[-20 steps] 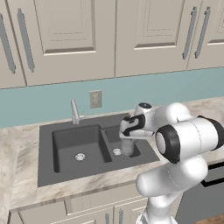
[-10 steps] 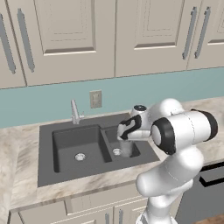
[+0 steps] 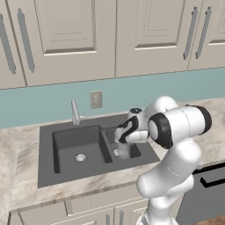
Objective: Move any existing items from the left basin to the right basin for drying. Then move the mug from the counter to the left basin of the sink for washing.
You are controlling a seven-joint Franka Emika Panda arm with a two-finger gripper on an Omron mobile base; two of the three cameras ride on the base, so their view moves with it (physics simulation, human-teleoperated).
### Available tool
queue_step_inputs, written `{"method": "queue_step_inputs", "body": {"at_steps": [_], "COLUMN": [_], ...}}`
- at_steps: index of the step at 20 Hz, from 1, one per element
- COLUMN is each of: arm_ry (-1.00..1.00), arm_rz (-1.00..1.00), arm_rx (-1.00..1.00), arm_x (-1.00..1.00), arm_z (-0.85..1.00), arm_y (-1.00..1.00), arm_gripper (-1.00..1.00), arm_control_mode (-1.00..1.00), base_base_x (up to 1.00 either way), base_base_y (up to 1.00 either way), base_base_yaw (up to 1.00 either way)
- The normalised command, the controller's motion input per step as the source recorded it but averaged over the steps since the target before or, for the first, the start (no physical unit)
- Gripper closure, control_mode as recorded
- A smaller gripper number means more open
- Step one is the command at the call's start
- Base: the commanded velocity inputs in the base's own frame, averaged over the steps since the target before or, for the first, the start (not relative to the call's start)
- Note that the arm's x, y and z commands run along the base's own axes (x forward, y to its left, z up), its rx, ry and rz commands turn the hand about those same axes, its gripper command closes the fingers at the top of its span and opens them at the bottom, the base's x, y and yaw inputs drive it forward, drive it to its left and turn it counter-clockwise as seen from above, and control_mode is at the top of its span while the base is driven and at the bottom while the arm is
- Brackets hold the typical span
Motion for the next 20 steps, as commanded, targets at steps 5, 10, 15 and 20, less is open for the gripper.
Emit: {"method": "queue_step_inputs", "body": {"at_steps": [5,10,15,20], "arm_ry": [0.02,0.03,0.03,0.06], "arm_rz": [0.0,0.0,0.0,0.0], "arm_rx": [0.0,0.0,0.0,0.0], "arm_x": [0.15,0.22,0.19,0.02], "arm_z": [-0.22,-0.26,-0.21,-0.22], "arm_y": [0.09,0.05,0.05,0.04], "arm_gripper": [1.0,1.0,1.0,1.0], "arm_control_mode": [-1.0,-1.0,-1.0,-1.0], "base_base_x": [0.0,0.0,0.0,0.0], "base_base_y": [0.0,0.0,0.0,0.0], "base_base_yaw": [0.0,0.0,0.0,0.0]}}
